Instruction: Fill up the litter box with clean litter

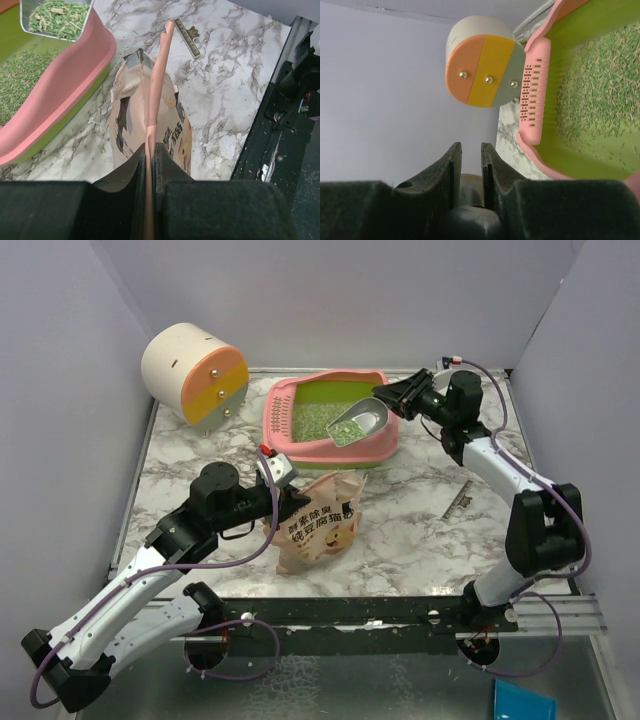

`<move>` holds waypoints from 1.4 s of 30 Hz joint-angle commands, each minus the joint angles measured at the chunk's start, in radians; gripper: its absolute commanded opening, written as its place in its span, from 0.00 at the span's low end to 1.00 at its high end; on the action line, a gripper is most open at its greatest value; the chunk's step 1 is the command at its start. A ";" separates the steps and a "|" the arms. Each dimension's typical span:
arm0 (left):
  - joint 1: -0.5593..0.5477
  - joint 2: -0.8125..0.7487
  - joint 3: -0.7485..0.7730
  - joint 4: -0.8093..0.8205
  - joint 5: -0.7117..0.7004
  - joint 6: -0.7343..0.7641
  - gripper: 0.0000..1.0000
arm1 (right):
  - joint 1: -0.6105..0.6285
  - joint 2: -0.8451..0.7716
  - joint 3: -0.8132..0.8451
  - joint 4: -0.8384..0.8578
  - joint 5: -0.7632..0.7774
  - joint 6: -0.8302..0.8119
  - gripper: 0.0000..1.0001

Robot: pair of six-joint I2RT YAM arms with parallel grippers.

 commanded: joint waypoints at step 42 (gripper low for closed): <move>0.002 0.059 0.030 0.160 -0.018 0.017 0.00 | 0.182 0.324 0.905 -0.306 0.537 -1.407 0.01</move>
